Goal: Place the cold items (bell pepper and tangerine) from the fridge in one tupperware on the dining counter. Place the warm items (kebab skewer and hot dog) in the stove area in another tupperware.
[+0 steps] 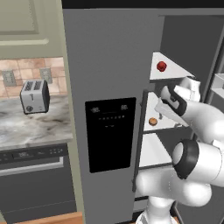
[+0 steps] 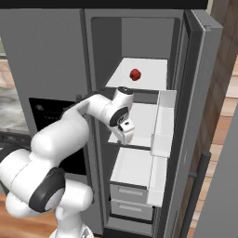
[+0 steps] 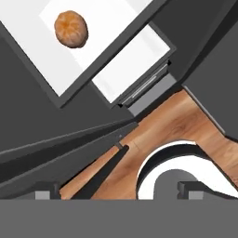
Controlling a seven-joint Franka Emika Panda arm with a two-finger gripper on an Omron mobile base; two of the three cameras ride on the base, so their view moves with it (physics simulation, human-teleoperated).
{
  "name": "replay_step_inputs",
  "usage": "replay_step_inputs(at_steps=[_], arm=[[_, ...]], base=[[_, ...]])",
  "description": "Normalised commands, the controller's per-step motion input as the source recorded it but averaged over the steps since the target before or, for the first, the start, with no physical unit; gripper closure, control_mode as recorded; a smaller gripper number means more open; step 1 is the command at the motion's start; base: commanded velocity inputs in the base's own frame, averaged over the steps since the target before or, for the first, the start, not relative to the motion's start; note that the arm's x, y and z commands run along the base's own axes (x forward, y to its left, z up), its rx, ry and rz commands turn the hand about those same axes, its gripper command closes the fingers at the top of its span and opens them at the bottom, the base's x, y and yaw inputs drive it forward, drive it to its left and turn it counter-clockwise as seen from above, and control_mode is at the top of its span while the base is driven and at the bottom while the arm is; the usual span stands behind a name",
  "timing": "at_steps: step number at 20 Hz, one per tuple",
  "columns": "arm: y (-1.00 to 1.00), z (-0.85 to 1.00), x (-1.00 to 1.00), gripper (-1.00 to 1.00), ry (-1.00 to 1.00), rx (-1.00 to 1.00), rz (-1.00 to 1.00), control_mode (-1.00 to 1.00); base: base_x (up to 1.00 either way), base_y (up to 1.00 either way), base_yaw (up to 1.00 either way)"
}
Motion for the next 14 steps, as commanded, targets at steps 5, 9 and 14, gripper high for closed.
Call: replay_step_inputs(at_steps=[5,9,14], arm=[[0.00,-0.23,0.24,-1.00,0.00,0.07,-0.14,-1.00],[0.00,-0.20,0.21,-1.00,0.00,0.00,-0.11,-1.00],[0.00,-0.21,0.20,-1.00,0.00,0.00,-0.10,-1.00]], base=[[0.00,0.00,0.00],[0.00,0.00,0.00],[0.00,0.00,0.00]])
